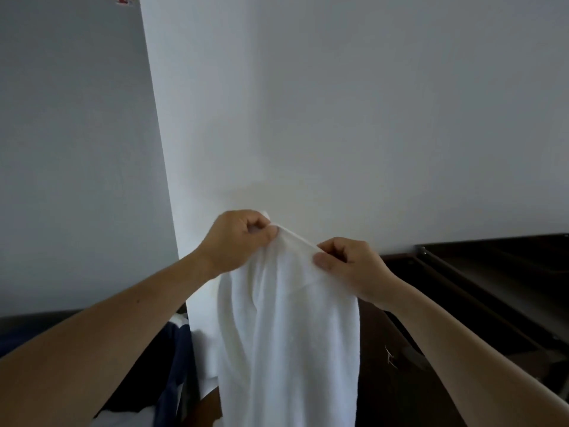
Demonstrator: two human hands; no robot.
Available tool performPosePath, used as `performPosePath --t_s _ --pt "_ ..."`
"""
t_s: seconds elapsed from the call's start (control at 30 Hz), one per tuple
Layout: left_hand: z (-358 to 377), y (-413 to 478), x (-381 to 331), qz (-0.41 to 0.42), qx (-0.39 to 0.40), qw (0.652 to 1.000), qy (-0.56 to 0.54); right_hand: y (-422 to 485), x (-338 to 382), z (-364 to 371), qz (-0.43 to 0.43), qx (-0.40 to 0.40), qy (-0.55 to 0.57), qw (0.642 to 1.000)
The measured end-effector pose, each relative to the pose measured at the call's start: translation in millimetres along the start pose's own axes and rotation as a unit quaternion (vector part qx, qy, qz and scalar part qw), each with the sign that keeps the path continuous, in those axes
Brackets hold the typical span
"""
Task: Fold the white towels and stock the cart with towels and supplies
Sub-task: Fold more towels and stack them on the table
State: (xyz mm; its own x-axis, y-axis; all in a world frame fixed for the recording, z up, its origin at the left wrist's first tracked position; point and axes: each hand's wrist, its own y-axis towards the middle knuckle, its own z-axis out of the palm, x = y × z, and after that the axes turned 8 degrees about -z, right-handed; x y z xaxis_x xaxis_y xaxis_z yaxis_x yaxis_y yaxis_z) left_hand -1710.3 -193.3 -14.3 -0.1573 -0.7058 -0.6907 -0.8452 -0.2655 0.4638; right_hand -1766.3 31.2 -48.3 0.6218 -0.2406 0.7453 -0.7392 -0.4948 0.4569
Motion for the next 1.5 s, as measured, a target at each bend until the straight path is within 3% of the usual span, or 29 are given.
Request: performPosePath --t_s 0.2,0.47,0.7,0.9,1.07,1.27,1.5 --pt "-19.8 29.2 14.7 -0.083 -0.115 0.990 -0.022 -4.3 -19.8 -27.6 0.043 -0.004 -0.053 0.998" --pt "-29.9 33.5 46.7 -0.182 -0.161 0.967 -0.079 -32.8 -52.9 -40.8 0.064 0.111 -0.184 0.975" --pt "-32.0 33.2 58.5 -0.199 -0.161 0.965 -0.057 -40.2 -68.6 -56.6 0.057 -0.012 -0.105 0.993" --pt "-35.4 33.2 68.4 -0.213 -0.182 0.960 -0.029 -36.1 -80.6 -72.1 0.113 -0.026 -0.108 0.987" --pt "-34.1 23.6 66.1 -0.183 -0.148 0.972 -0.006 -42.6 -89.8 -80.0 0.133 -0.045 0.035 0.990" --pt "-16.3 19.0 29.0 -0.081 -0.094 0.992 -0.005 -41.1 -80.6 -36.2 0.110 0.085 -0.030 0.990" --pt "-13.4 19.3 6.5 -0.066 -0.097 0.993 -0.003 -44.7 -71.8 30.7 0.119 0.240 -0.074 0.961"
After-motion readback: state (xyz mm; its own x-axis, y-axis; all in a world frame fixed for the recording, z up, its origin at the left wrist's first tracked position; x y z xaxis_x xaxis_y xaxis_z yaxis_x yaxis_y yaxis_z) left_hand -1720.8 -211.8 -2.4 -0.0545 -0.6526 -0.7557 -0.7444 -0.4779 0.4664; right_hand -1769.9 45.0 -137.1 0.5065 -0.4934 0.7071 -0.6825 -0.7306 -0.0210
